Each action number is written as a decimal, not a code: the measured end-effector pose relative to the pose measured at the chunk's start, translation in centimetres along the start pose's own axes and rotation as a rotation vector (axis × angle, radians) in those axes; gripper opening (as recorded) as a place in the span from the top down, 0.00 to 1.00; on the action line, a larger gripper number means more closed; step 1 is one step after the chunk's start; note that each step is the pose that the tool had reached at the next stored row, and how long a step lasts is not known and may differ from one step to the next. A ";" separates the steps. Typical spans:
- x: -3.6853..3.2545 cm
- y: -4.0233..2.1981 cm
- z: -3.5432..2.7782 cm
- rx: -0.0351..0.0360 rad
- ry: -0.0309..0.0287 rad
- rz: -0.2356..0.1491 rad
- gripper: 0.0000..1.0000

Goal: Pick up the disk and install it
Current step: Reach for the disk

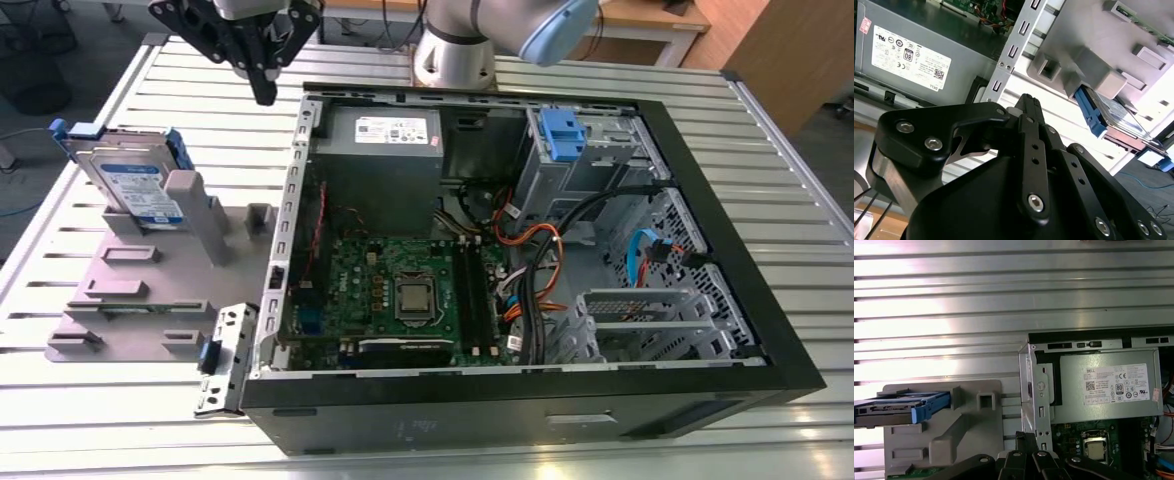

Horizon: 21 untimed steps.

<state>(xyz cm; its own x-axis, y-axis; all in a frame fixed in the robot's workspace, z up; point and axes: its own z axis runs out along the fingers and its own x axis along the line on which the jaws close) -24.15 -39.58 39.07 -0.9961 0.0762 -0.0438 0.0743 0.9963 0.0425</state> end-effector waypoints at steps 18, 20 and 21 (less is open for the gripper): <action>0.77 -0.06 -0.03 0.0000 0.0000 0.000 0.89; 0.81 -0.06 -0.03 0.0000 0.0000 0.000 0.89; 0.81 -0.06 -0.03 0.0000 0.0000 0.000 0.89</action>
<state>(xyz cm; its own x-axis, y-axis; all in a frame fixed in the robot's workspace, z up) -24.97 -39.58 39.06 -0.9961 0.0761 -0.0438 0.0743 0.9963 0.0425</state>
